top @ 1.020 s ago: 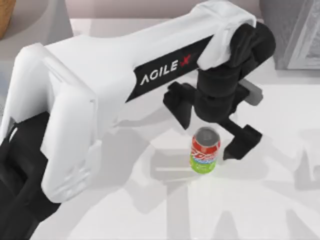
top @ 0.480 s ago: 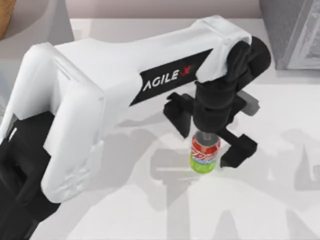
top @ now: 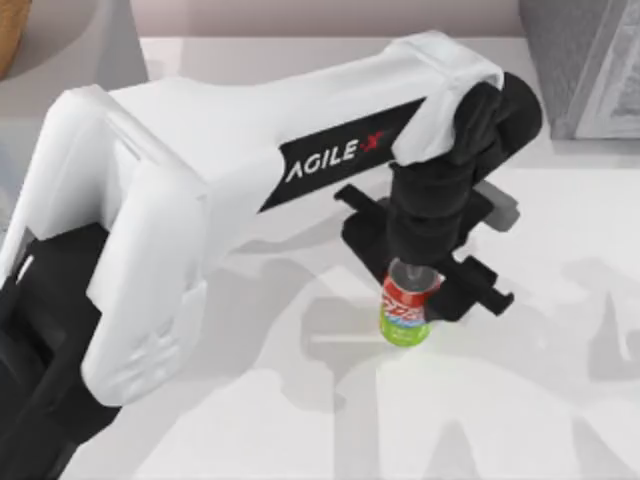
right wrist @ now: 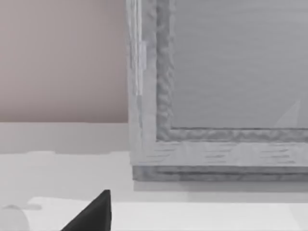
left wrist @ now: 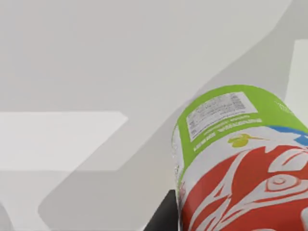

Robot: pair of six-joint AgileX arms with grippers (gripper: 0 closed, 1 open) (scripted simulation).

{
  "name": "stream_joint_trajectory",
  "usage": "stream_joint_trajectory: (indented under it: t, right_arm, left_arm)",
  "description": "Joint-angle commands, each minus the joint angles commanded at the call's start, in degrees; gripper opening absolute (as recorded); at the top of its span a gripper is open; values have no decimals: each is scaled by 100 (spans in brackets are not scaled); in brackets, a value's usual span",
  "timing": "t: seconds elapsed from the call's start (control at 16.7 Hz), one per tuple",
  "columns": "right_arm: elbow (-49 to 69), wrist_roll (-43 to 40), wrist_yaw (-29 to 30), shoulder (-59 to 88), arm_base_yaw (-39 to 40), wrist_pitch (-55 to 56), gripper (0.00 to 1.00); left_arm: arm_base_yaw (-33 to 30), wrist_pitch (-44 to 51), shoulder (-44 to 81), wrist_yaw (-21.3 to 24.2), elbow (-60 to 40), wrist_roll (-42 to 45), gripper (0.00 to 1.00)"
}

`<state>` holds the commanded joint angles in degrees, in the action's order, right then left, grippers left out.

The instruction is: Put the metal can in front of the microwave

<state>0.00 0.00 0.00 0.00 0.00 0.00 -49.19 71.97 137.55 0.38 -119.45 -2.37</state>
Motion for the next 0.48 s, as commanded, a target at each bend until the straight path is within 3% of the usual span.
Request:
stream_joint_trajectory:
  t: [0.18,0.48]
  right_arm:
    - [0,0,0,0,0,0,100]
    - [0,0,0,0,0,0,100]
  left_arm:
    - [0,0,0,0,0,0,2]
    - [0,0,0,0,0,0,0]
